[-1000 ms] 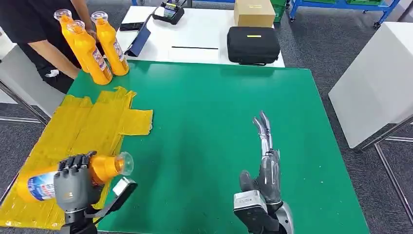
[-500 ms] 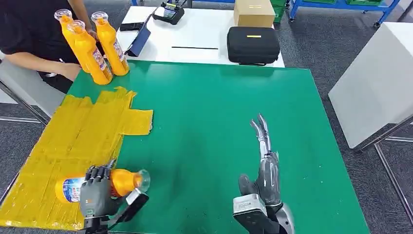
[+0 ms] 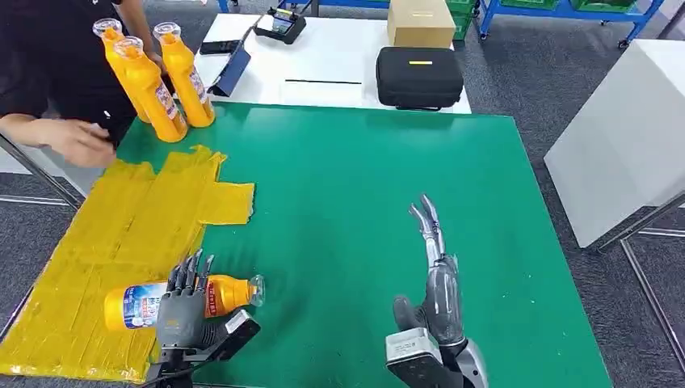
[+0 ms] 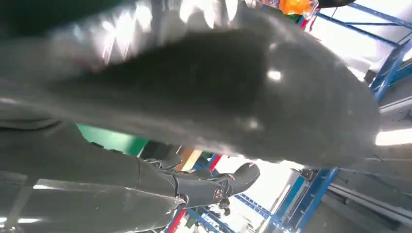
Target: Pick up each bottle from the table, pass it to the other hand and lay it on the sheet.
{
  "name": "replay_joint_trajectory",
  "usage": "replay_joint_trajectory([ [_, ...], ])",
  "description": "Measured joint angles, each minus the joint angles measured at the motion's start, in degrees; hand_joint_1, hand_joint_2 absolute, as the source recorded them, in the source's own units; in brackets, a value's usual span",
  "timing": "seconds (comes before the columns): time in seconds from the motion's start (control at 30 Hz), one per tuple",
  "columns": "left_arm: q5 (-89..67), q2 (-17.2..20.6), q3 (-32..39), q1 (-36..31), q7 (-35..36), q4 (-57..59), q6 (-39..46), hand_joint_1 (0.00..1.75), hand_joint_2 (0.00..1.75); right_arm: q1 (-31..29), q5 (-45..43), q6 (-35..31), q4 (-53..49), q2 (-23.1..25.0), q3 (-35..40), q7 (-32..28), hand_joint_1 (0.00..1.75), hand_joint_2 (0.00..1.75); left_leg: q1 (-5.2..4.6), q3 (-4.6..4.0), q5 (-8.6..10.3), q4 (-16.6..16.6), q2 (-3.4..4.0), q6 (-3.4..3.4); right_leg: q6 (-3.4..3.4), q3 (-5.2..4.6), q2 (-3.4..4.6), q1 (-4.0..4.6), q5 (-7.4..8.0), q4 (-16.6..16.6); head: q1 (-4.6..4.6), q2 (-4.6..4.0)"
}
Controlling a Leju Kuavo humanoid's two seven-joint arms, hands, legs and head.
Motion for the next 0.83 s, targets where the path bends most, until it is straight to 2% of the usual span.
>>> replay_joint_trajectory([
  [0.27, 1.1, -1.8, 4.0, 0.4, -7.1, 0.0, 0.0, 0.00, 0.00, 0.1, 0.0, 0.0, 0.0, -0.2, 0.2, 0.2, 0.00, 0.00, -0.01, 0.01, 0.01, 0.0, -0.01, 0.01, 0.01, 0.02, 0.00, -0.01, 0.01, 0.0, 0.00, 0.00],
  [0.4, 14.1, -3.0, 5.4, -0.1, -14.5, -0.2, -0.2, 0.00, 0.00, 0.3, 0.0, 0.0, 0.0, -0.1, 0.2, 0.2, 0.00, 0.00, -0.01, 0.01, 0.02, 0.0, -0.02, 0.02, 0.01, 0.02, -0.01, -0.01, 0.01, 0.0, 0.00, 0.00],
  [0.63, 23.5, -3.2, 4.1, -0.4, -15.7, -0.8, -0.6, 0.00, 0.00, 0.4, -0.2, 0.0, 0.0, -0.1, 0.2, 0.2, 0.00, 0.00, 0.01, 0.01, 0.02, 0.0, -0.01, 0.01, 0.01, -0.01, -0.01, 0.02, 0.01, 0.0, 0.00, 0.00],
  [0.73, 38.5, -3.3, 3.6, -0.3, -21.5, -3.8, -3.8, 0.00, 0.00, 0.4, -1.8, 0.0, 0.0, -0.1, 0.2, -0.9, 0.00, 0.00, 0.02, -0.01, 0.02, 0.0, 0.01, 0.01, 0.00, -0.03, 0.00, 0.02, 0.01, 0.0, 0.00, 0.00],
  [0.83, 52.7, -3.3, 3.3, 0.5, -24.1, -11.3, -9.5, 0.00, 0.00, 0.3, -7.2, 0.0, 0.0, 0.0, 0.2, -3.9, 0.00, 0.00, 0.02, -0.06, 0.04, 0.0, 0.00, 0.02, 0.00, -0.07, 0.00, 0.02, 0.01, 0.0, 0.00, 0.00],
])
